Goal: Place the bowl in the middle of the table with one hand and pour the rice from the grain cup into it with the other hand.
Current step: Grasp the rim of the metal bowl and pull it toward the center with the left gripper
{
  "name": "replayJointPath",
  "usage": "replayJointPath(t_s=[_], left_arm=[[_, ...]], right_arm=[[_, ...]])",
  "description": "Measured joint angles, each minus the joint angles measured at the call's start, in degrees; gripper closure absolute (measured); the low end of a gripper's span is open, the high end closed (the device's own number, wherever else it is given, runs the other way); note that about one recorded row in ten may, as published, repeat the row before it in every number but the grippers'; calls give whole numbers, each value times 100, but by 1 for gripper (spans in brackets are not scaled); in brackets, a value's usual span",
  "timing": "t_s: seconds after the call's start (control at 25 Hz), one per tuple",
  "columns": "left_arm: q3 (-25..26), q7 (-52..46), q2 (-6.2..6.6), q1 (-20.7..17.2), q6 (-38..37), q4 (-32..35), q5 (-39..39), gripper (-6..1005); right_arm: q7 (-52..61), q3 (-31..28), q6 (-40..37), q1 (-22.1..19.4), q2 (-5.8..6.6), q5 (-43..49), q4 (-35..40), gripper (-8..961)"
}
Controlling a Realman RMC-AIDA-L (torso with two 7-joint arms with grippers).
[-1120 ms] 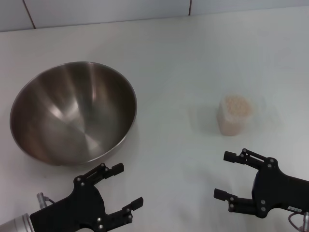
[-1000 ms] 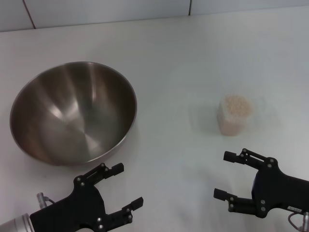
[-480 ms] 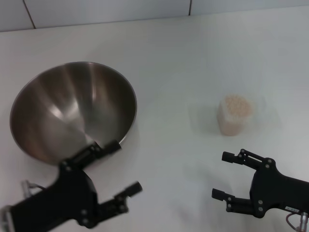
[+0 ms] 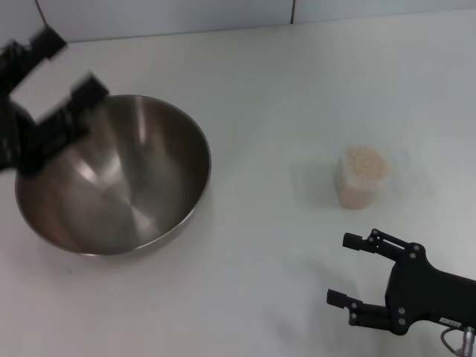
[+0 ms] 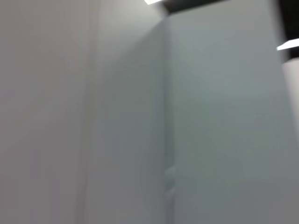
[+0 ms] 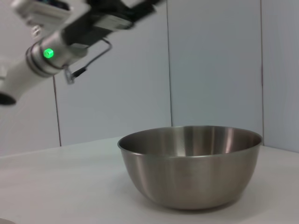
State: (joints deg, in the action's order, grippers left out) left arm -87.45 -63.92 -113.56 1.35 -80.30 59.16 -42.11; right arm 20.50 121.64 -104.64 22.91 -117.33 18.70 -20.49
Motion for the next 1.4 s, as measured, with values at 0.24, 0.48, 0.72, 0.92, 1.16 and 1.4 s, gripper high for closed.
replayJointPath(t_s=[0.24,0.48,0.72,0.92,1.16,1.4], left_arm=[[1273,-2896,-158,40,1200,1550,-2151,198],[2112,-5940,-436,699,1257,2723,-5855,199],[2162,-7126,-468,1175,1079,2803,-7694,196],[2229,-7263,-462,1414,1147,2382,-8241,191],[2425,-7213,-446,1670,1162,1790,-8648,192],[2602,-7197,-424,2005,965,1226,-8992,194]], right_arm=[[-2,-8,-1,11,-2,-4,6,122],[-2,-10,-22,28,-8,-8,10,122],[-2,-10,-14,29,-9,-8,10,122],[-2,-9,-5,29,-9,-11,10,122],[-2,-9,-1,29,-9,-16,10,122],[-9,-9,5,34,-2,-17,10,121]])
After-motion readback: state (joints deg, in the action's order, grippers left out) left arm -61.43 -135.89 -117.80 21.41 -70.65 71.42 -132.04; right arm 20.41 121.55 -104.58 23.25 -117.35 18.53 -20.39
